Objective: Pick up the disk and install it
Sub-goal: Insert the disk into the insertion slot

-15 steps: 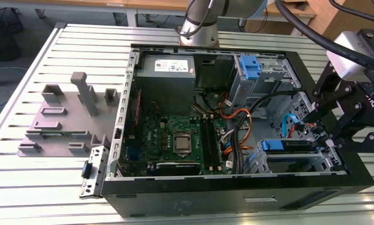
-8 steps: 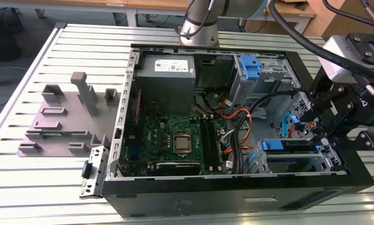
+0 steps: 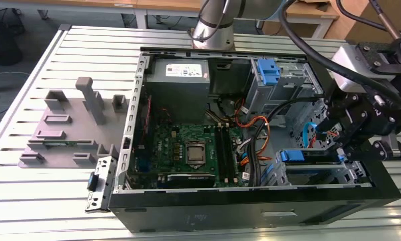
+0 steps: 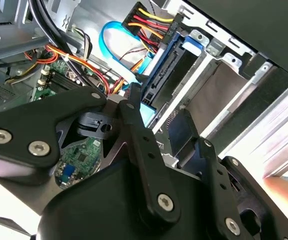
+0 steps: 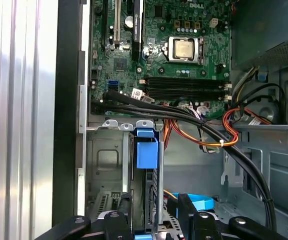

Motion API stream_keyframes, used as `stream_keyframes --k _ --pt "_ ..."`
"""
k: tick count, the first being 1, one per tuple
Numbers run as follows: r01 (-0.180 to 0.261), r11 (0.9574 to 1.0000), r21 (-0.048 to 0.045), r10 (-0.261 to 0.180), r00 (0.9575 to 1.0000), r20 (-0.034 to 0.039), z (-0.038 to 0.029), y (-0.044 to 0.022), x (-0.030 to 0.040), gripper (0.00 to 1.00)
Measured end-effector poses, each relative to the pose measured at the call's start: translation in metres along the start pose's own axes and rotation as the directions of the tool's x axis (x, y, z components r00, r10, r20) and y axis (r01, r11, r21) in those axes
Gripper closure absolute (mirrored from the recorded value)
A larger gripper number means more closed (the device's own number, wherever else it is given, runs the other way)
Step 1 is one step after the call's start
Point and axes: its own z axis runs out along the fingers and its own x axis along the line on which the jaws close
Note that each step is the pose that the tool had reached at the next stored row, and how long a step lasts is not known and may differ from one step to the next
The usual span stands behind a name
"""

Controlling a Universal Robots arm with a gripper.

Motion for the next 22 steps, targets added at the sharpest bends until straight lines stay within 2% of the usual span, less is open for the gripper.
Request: stream_keyframes --k 7,22 --pt "0.002 1.0000 -0.0001 -0.002 1.0000 -0.0041 0.0024 0.0000 -0.0007 0.51" --pt "0.003 1.0000 -0.0003 -0.003 1.0000 -0.0039 0.0016 0.0001 0.0003 0.51"
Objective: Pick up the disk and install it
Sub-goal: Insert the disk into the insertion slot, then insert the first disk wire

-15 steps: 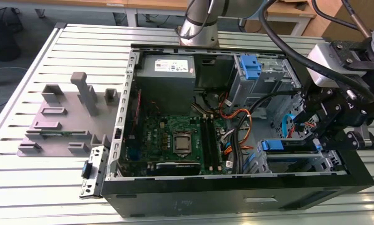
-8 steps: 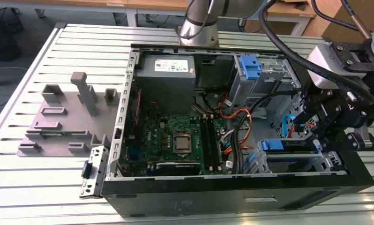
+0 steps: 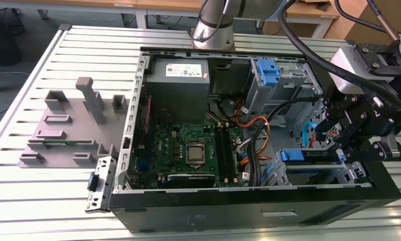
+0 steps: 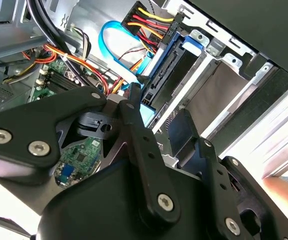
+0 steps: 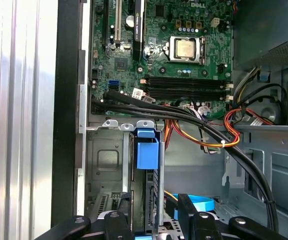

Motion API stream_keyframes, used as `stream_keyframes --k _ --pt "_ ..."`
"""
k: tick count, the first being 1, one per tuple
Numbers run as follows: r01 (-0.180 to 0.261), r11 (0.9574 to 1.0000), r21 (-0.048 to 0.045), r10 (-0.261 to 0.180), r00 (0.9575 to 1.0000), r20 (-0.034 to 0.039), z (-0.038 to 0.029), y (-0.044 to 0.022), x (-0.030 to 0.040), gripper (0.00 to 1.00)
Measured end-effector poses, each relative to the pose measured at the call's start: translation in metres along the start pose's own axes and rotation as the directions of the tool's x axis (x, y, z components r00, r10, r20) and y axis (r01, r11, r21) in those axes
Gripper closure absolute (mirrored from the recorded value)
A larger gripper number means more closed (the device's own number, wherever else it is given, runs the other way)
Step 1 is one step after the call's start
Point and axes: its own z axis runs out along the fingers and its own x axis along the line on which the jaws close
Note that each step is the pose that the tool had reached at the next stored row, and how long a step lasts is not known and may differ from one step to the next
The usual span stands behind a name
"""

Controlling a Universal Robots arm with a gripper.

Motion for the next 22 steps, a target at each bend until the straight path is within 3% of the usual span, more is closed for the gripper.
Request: stream_keyframes --k 13,22 --pt "0.000 1.0000 0.0000 0.000 1.0000 -0.0003 -0.0002 0.0000 -0.0027 0.51" --pt "0.000 1.0000 -0.0001 0.000 1.0000 -0.0003 0.0076 -0.0006 -0.0085 0.51"
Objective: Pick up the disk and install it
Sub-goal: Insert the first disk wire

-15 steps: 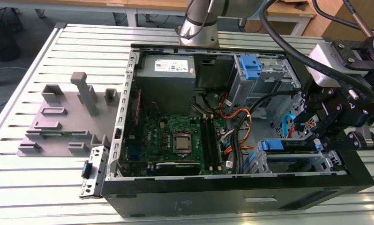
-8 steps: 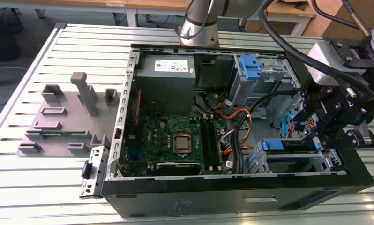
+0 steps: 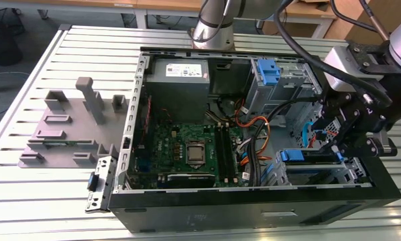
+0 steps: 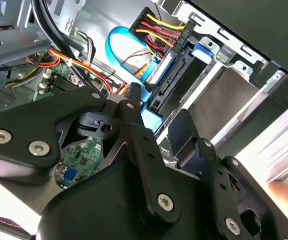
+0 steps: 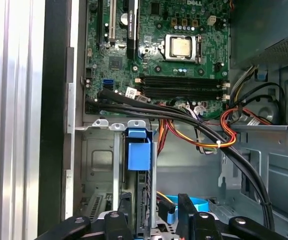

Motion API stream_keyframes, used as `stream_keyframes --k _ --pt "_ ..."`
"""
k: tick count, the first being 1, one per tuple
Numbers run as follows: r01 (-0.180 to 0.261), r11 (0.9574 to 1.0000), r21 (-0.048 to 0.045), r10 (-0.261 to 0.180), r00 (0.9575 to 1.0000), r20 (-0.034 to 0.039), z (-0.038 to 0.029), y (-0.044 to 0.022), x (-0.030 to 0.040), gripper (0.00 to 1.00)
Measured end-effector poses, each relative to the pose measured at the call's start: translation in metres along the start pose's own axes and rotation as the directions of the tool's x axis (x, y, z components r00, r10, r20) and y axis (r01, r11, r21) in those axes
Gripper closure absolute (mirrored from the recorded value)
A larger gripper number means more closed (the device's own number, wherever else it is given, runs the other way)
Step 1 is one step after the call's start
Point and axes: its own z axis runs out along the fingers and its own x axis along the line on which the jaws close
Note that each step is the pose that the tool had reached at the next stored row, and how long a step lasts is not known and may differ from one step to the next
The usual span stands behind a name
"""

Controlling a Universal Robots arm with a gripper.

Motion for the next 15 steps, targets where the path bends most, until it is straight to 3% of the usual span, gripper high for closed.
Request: stream_keyframes --k 7,12,15 --pt "0.000 1.0000 0.0000 0.000 1.0000 -0.0001 0.0030 -0.0016 -0.0013 0.51" --pt "0.000 1.0000 0.0000 0.000 1.0000 -0.0002 0.0028 -0.0079 -0.0015 0.51" --pt "0.000 1.0000 0.0000 0.000 1.0000 0.0000 0.0028 -0.0081 -0.0003 0.51"
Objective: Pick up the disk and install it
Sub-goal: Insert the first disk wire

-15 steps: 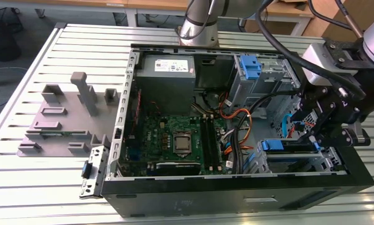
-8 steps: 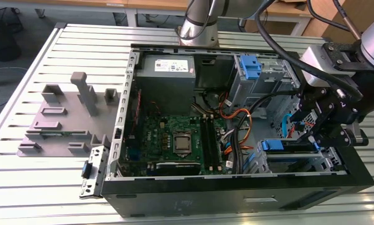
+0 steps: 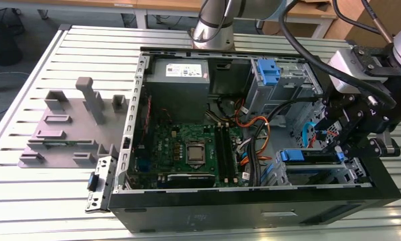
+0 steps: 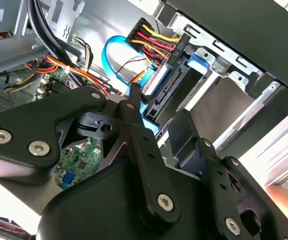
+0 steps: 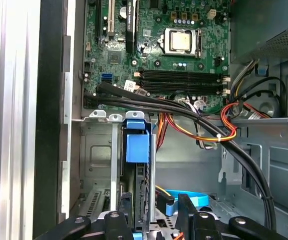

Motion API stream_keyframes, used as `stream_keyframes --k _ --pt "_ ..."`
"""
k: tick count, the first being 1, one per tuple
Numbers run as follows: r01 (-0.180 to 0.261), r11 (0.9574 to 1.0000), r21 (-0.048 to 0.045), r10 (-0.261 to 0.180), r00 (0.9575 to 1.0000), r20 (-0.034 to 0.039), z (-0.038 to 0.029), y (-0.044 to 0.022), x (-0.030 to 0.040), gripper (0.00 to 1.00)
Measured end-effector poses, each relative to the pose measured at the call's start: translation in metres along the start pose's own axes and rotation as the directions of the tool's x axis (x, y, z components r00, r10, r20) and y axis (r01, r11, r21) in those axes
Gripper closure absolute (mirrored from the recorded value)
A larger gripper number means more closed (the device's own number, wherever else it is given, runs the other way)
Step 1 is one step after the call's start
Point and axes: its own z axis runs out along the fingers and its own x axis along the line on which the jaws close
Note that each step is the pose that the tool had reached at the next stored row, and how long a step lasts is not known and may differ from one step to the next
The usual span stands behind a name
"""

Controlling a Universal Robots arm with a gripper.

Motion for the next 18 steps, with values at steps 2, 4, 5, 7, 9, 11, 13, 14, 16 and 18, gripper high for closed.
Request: stream_keyframes --k 2,4,5,7,9,11,13,14,16,18 --pt "0.000 1.0000 0.0000 0.000 1.0000 -0.0002 -0.0002 0.0000 0.0020 0.51" --pt "0.000 1.0000 0.0000 0.000 1.0000 -0.0002 -0.0003 0.0000 0.0029 0.51" --pt "0.000 1.0000 0.0000 0.000 1.0000 -0.0001 -0.0003 0.0000 0.0029 0.51" --pt "0.000 1.0000 0.0001 0.000 1.0000 0.0000 -0.0002 0.0007 0.0030 0.51" --pt "0.000 1.0000 0.0002 0.000 1.0000 0.0000 0.0000 0.0015 0.0030 0.51" --pt "0.000 1.0000 0.0002 0.000 1.0000 -0.0001 -0.0001 0.0015 0.0030 0.51" --pt "0.000 1.0000 0.0002 0.000 1.0000 -0.0001 -0.0001 0.0017 0.0030 0.51" --pt "0.000 1.0000 0.0002 0.000 1.0000 -0.0001 -0.0001 0.0017 0.0030 0.51" --pt "0.000 1.0000 0.0002 0.000 1.0000 -0.0002 -0.0001 0.0018 0.0030 0.51" --pt "0.000 1.0000 0.0002 0.000 1.0000 -0.0001 0.0000 0.0018 0.0030 0.51"
